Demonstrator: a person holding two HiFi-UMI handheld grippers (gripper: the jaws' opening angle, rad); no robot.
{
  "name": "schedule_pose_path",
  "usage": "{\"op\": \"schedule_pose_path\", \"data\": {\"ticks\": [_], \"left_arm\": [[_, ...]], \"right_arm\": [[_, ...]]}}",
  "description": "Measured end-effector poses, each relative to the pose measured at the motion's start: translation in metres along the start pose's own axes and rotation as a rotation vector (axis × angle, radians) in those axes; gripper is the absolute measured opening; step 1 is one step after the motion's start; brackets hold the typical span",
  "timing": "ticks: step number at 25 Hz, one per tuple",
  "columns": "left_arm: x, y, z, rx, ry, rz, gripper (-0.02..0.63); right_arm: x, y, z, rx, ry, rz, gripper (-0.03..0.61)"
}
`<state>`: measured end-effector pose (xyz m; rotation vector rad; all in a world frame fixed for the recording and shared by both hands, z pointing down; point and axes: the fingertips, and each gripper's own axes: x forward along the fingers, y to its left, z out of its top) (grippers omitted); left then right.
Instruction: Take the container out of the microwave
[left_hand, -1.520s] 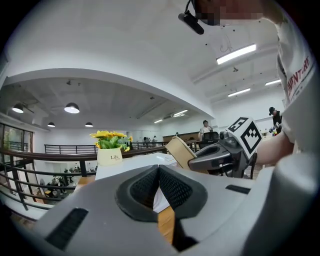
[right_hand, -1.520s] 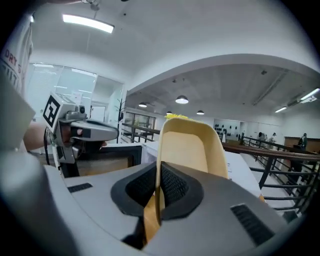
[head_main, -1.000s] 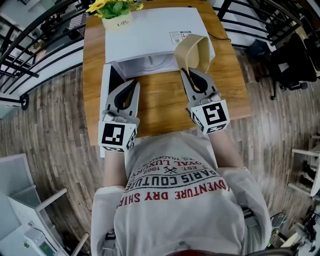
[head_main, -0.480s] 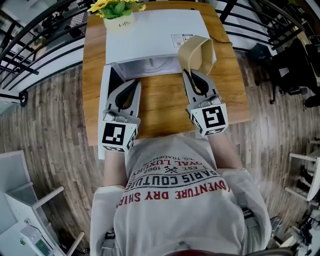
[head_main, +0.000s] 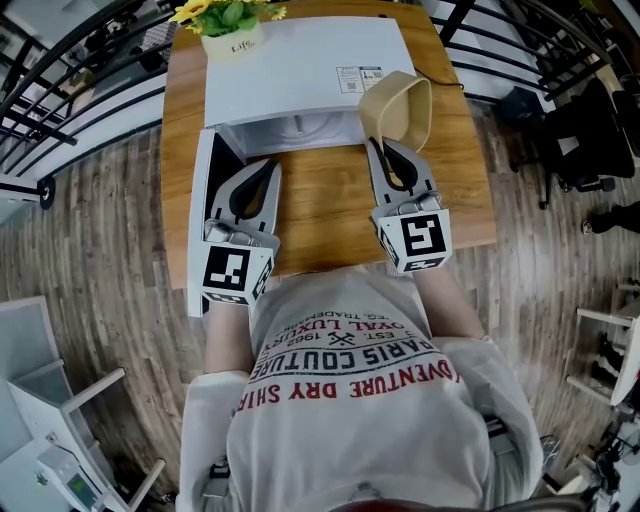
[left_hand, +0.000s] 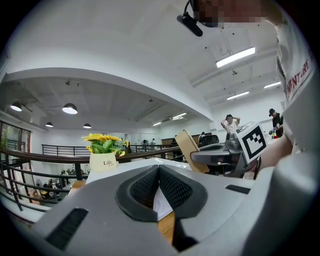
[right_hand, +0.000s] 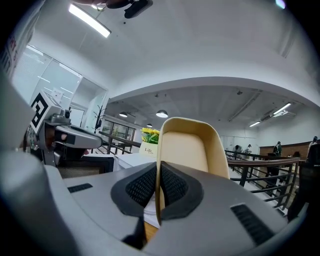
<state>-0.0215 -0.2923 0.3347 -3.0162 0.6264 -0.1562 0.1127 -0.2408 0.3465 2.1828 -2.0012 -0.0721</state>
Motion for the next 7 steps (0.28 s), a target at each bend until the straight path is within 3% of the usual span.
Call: {"op": "schedule_pose_path", "data": {"ticks": [7], "left_arm": [[0.0083,-0.0083,0.0012,0.003,0.003,0.002,0.015]], "right_arm": [[-0.0023,-0.0081,0.0004,0.0,-0.017,0.006,0.031]]}}
